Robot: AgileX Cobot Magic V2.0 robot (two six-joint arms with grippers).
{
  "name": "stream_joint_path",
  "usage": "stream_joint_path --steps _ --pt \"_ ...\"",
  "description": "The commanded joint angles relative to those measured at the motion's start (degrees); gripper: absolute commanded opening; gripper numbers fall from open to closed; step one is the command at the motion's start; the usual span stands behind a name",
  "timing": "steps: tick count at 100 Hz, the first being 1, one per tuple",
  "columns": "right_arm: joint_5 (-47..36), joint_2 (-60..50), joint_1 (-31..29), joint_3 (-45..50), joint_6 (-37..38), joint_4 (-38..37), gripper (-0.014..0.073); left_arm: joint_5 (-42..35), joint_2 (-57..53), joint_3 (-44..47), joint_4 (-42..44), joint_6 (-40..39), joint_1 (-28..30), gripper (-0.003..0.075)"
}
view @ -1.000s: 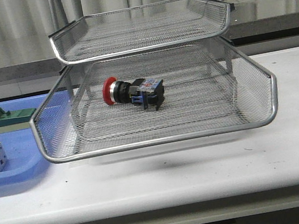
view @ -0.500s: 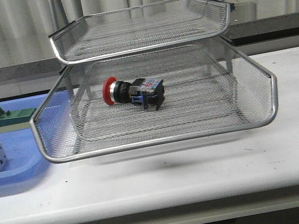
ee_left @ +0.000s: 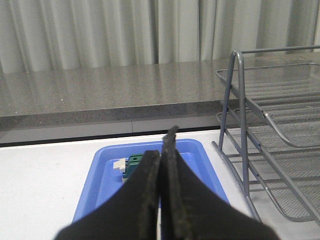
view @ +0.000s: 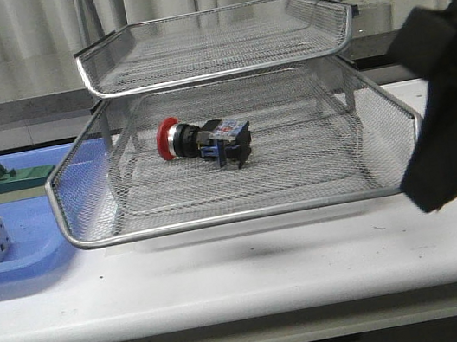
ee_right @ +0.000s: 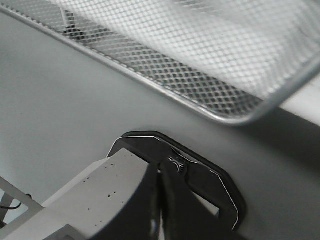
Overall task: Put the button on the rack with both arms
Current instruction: 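Push the middle tray back into the rack with the right gripper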
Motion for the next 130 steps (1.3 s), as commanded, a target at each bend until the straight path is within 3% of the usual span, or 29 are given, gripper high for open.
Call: stream_joint_path --steps 1,25,48,130 --pt "-4.9 1.1 3.3 -2.0 -0.9 1.6 -0.0067 -4.0 0.3 -1.6 -0.8 -0.5 0.3 -0.0020" --pt "-13.7 6.1 11.1 -2.0 -0.9 1.6 -0.0065 -4.0 0.3 -1.6 -0.8 -0.5 0.3 -0.0020" --pt "-22.5 10.1 14.5 -2.0 -0.9 1.4 -0.0064 -4.0 0.3 -1.6 -0.8 -0.5 0.3 -0.0020" --pt "-40.5 16.4 14.2 -3.7 -1.8 -0.3 -0.0064 -4.0 0.3 -1.6 -0.8 -0.5 0.3 -0.0020"
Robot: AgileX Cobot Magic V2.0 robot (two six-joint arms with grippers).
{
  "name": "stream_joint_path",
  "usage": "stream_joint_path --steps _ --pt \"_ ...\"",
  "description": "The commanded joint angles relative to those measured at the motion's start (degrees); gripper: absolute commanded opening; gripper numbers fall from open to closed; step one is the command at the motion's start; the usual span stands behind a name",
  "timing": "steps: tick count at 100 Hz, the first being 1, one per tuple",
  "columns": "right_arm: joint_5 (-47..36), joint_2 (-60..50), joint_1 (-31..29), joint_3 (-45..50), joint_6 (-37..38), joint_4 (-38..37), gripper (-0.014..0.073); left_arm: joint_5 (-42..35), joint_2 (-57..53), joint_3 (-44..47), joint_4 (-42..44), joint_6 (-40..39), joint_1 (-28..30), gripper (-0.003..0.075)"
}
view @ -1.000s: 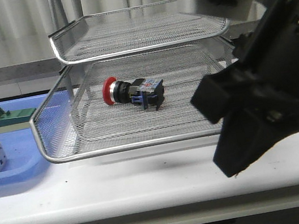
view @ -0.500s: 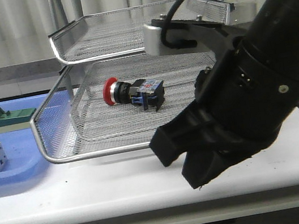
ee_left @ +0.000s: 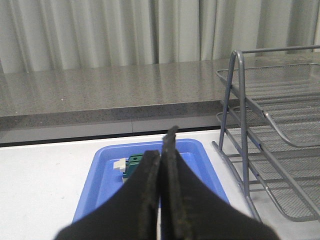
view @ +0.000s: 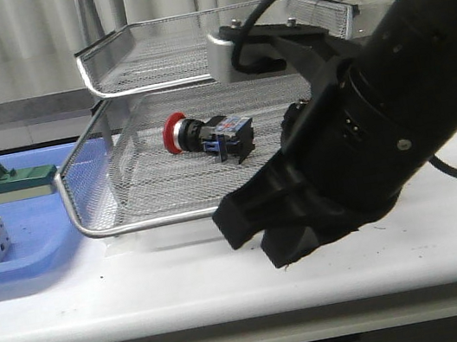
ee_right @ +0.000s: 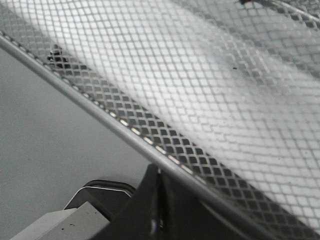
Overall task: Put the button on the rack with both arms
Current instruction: 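Push the middle tray back into the rack with the right gripper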
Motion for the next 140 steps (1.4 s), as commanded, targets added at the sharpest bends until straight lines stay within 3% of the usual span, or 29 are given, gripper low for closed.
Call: stream_joint_path --steps 1,27,71,110,140 --pt "-9.1 -0.8 -0.9 -3.1 -0.2 -0.7 -0.0064 -4.0 0.3 -1.6 -0.8 -0.5 0.3 -0.0020" --pt "-9.4 3.7 -1.6 -10.1 -0.9 -2.3 -0.0064 -4.0 0.3 -1.6 -0.8 -0.5 0.3 -0.0020" --pt "-5.6 7.7 -9.6 -18.8 -1.0 -4.5 -0.0064 -4.0 0.3 -1.6 -0.8 -0.5 0.3 -0.0020" --pt "3.2 3.6 -8.0 -18.6 -1.0 -4.4 -0.0064 -3.9 0.4 -1.6 -0.8 -0.5 0.3 -0.0020" --pt "3.6 -7.2 -9.8 -12.7 -1.0 -4.5 -0.0057 -3.9 0.4 -1.6 -0.8 -0.5 0.3 -0.0020"
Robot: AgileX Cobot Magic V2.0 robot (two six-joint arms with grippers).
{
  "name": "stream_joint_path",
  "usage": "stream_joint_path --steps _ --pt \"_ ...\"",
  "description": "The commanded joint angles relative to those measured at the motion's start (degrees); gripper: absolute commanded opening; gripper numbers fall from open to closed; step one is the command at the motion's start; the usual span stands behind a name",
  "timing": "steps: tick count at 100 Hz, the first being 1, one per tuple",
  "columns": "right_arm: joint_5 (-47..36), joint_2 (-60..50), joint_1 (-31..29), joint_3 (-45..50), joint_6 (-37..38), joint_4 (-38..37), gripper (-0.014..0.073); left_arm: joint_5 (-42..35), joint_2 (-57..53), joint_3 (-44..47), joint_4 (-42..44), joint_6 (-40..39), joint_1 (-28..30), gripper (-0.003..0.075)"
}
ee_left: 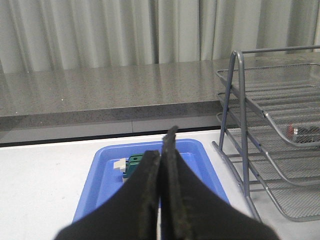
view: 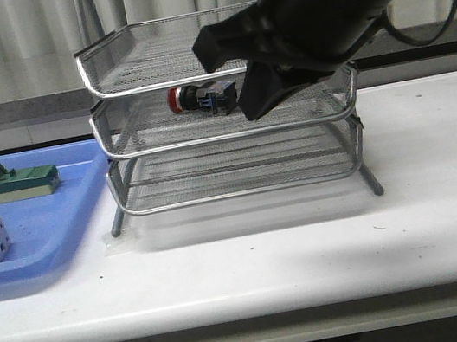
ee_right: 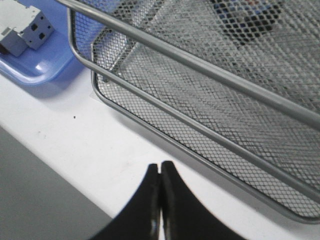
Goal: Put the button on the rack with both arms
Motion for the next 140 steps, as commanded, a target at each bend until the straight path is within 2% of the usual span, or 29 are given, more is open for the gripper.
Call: stream_joint_path --steps 1,28,70,116,140 --pt "-2.2 -5.7 -1.5 1.0 -0.6 -0.1 -0.0057 -3.9 0.4 -1.6 -0.8 -0.5 0.3 -0.0020" --pt "-1.1 -18.1 -10.9 9.3 -0.6 -0.5 -0.0057 -3.9 0.4 -1.6 -0.8 -0.5 0.3 -0.0020" --pt "7.0 -39.5 -25.0 15.8 -0.6 -8.4 -0.0057 -3.9 0.4 -1.6 -0.8 -0.5 0.3 -0.0020" --pt "9.5 -63.8 -26.2 25.4 -0.6 -11.0 -0.0057 -3.9 0.4 -1.6 -0.8 -0.5 0.3 -0.0020" --pt "11.0 -68.2 -26.2 27.0 -0.6 -11.4 -0.0057 -3.9 0.4 -1.6 -0.8 -0.5 0.3 -0.0020"
